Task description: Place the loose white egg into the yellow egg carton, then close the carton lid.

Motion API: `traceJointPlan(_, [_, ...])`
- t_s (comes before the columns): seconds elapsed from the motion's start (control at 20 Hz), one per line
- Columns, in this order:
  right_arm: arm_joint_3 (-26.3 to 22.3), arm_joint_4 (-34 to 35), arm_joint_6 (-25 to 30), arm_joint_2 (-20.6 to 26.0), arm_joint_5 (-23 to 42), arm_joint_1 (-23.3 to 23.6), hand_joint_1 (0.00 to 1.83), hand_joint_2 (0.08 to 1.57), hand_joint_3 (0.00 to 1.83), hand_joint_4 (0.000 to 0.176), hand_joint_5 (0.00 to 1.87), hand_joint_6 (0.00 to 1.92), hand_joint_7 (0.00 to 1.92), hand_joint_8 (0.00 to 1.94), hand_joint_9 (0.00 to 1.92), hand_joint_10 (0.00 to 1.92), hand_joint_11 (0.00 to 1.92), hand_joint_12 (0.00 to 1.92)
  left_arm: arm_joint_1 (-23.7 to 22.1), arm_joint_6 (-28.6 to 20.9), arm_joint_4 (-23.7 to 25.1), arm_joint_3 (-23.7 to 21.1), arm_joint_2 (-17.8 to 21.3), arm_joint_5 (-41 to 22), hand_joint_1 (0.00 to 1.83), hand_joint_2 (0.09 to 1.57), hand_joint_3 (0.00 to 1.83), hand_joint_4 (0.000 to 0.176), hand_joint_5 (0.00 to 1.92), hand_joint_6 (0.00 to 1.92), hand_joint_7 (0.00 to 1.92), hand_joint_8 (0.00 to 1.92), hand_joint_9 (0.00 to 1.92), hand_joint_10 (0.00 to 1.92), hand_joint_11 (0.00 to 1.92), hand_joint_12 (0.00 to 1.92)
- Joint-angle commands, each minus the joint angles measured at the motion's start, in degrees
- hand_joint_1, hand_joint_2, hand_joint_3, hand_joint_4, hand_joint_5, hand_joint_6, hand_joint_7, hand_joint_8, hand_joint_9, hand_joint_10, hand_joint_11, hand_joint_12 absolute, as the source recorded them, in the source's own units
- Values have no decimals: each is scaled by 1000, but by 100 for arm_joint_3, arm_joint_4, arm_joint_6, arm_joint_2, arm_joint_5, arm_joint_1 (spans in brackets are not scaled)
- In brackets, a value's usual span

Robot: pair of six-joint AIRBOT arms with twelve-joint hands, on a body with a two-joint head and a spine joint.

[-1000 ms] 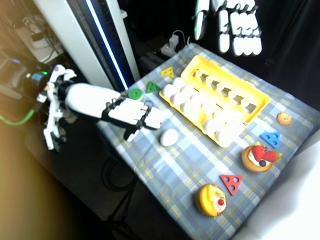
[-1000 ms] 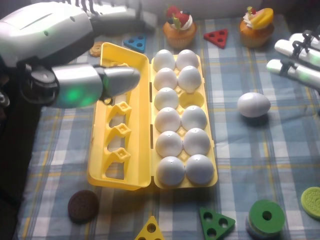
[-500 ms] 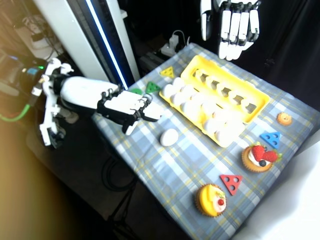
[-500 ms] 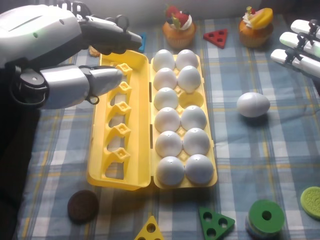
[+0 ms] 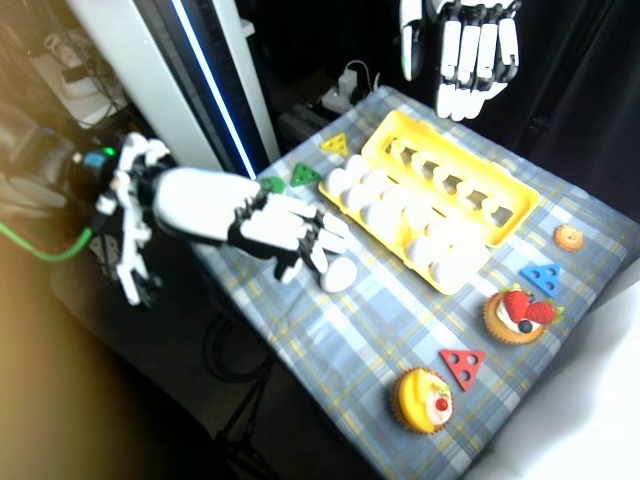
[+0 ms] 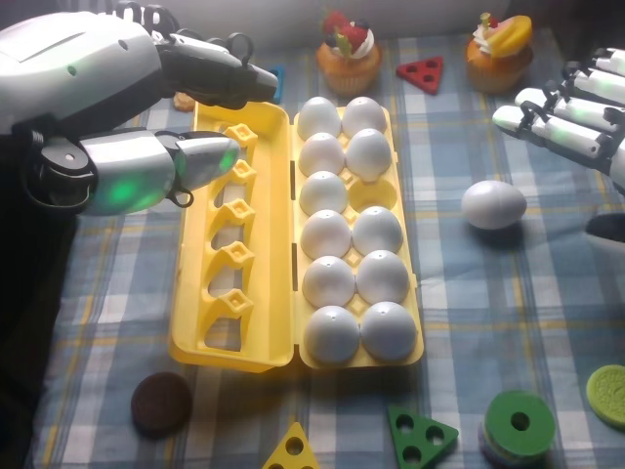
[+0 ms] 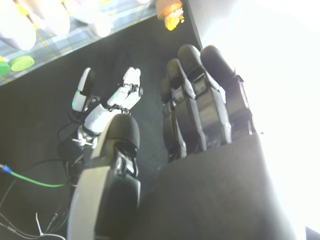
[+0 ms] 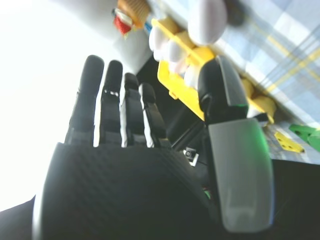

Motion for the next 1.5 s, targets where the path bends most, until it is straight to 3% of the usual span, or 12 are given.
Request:
traceJointPlan(0.0, [47,-43,89,-29,670,88,780,1126,0,0,0,18,10,437,0,701,0,1637,-62,19,-55,17,1,-618,428,1423,0,0,543,8,637,3,537,416,171,1537])
traceJointPlan(0.35, [348,131,157,-484,521,191,781,1111,0,0,20,8,134,126,0,533,0,1613,-63,28,-99,33,-2,-575,502,1396,0,0,542,4,650,7,555,421,172,1570])
traceJointPlan(0.5, [573,164,157,-751,253,379,617,1065,0,0,1,0,80,13,3,135,0,983,-62,28,-113,40,-5,-561,440,1411,2,0,538,7,645,3,538,395,151,1558])
traceJointPlan(0.6, [659,175,157,-869,161,443,660,1111,9,0,0,0,51,4,0,121,0,1114,-63,29,-113,43,-16,-561,391,1424,1,0,526,0,627,0,539,335,160,1548])
traceJointPlan(0.75, [787,198,157,-1012,26,480,836,1143,7,0,0,0,77,10,0,322,0,1744,-62,29,-112,63,-49,-557,494,1398,0,0,545,1,636,1,601,229,184,1511])
traceJointPlan(0.95, [967,233,157,-1197,-204,576,860,1169,10,0,76,28,165,28,0,646,0,1890,-60,29,-114,65,-56,-553,463,1403,1,0,525,0,629,0,608,226,187,1547])
traceJointPlan(1.0, [999,250,157,-1230,-239,586,979,1223,12,0,202,77,327,345,147,1128,147,1915,-59,29,-114,66,-60,-553,418,1415,5,0,520,0,625,0,591,217,163,1551])
traceJointPlan(1.1, [1051,279,157,-1296,-294,596,925,1275,9,0,327,144,354,1100,466,1576,566,1921,-59,29,-114,70,-62,-553,393,1424,5,0,489,0,605,1,578,224,139,1557])
traceJointPlan(1.25, [1083,288,157,-1342,-337,596,885,1287,3,0,290,408,341,1271,505,1673,648,1921,-59,29,-115,71,-62,-553,404,1426,2,0,499,6,614,5,584,226,151,1533])
traceJointPlan(1.3, [1098,289,157,-1358,-367,596,1188,1294,2,0,250,756,583,1502,707,1718,835,1921,-59,29,-119,71,-62,-554,399,1429,2,0,500,6,610,3,582,225,159,1533])
traceJointPlan(1.4, [1118,299,157,-1379,-401,596,1172,1316,16,0,496,1451,634,1605,991,1828,1109,1921,-56,29,-123,71,-62,-555,420,1427,0,0,511,10,613,3,592,230,171,1530])
traceJointPlan(1.45, [1123,303,157,-1385,-401,596,1174,1313,6,0,509,1448,738,1625,953,1774,1050,1921,-56,29,-130,73,-62,-557,405,1431,2,0,508,7,605,0,583,221,167,1507])
